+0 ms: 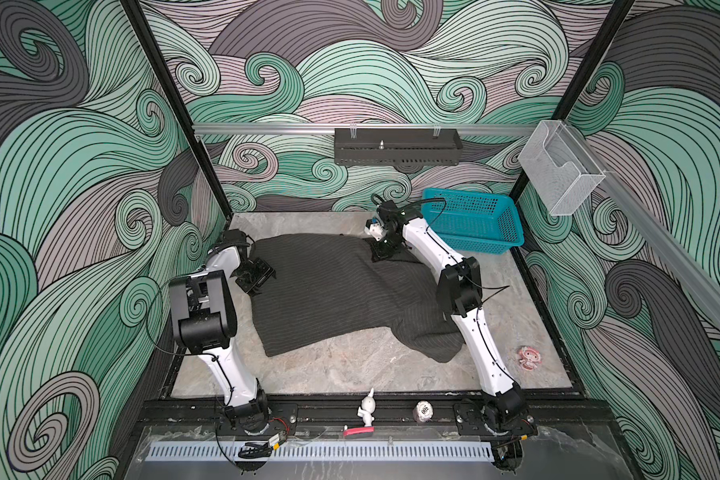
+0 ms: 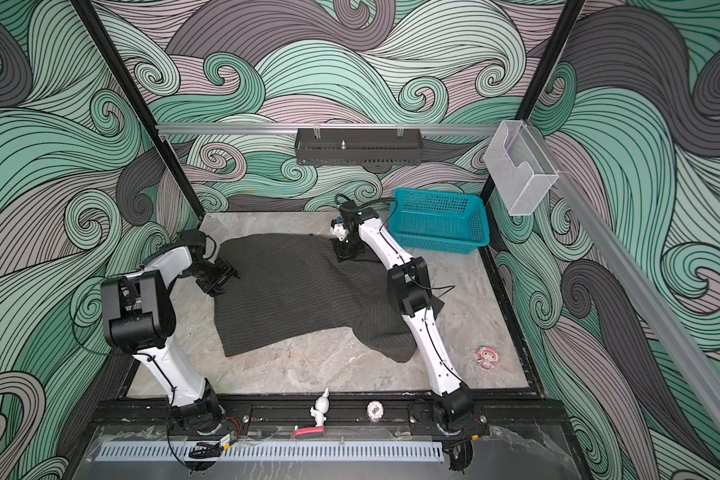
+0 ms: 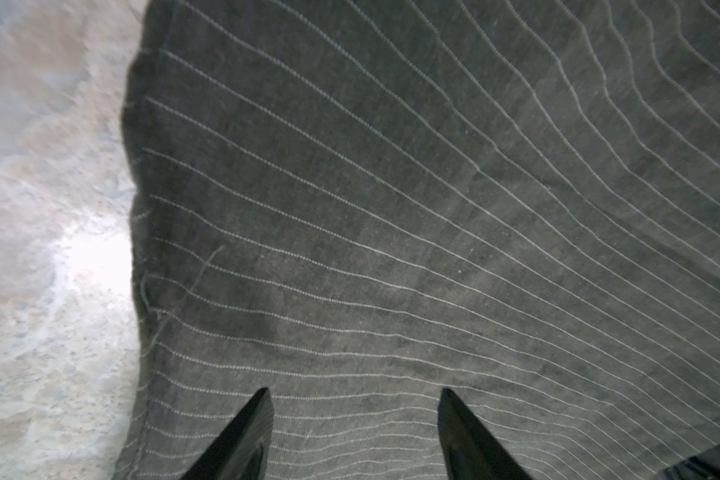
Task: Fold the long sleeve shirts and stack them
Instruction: 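Grasp the sleeve cuff with the right gripper and pull it across the shirt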
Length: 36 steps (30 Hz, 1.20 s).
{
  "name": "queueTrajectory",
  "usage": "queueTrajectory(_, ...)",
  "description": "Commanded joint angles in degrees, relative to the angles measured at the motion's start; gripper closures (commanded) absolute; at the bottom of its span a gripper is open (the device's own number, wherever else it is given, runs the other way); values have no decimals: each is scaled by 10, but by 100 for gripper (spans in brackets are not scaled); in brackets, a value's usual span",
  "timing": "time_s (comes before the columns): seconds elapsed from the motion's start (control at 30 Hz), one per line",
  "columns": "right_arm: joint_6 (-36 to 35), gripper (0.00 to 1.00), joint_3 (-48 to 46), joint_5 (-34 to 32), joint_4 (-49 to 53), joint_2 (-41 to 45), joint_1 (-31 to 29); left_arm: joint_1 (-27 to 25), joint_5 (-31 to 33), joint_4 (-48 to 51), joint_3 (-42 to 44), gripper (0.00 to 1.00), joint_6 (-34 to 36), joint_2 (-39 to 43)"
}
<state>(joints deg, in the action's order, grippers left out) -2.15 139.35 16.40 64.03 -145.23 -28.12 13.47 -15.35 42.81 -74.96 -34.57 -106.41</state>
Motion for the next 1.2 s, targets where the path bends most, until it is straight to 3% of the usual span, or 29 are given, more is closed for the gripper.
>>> queueTrajectory(0.0,-29,100,-82,-103,-15,133,-67,4,-10,14,-12,34,-1,17)
queueTrajectory(0.2,25,100,-351,-378,-116,266,-237,22,-14,19,2,34,0,65)
queueTrajectory(0.27,63,98,-409,-432,-122,271,-297,33,-13,24,4,34,1,87)
queueTrajectory(0.37,105,94,-460,-448,-114,258,-371,52,-12,26,9,34,2,116)
queueTrajectory(0.4,119,88,-472,-435,-110,258,-389,57,-12,27,11,34,1,123)
queueTrajectory(0.47,136,57,-499,-403,-110,271,-419,68,-10,27,13,34,0,138)
queueTrajectory(0.5,137,49,-509,-392,-114,284,-427,72,-10,26,16,34,-1,142)
queueTrajectory(0.57,143,37,-531,-373,-120,328,-421,75,-16,22,19,34,-2,144)
queueTrajectory(0.63,145,31,-546,-348,-137,382,-391,75,-24,17,23,34,-4,142)
queueTrajectory(0.83,154,24,-505,-229,-152,447,-255,74,-46,3,31,34,-6,130)
queueTrajectory(1.0,178,22,-400,-207,-129,368,-163,73,-46,-1,34,34,-5,125)
queueTrajectory(1.17,202,18,-213,-166,-49,205,-104,70,-46,0,31,35,-2,119)
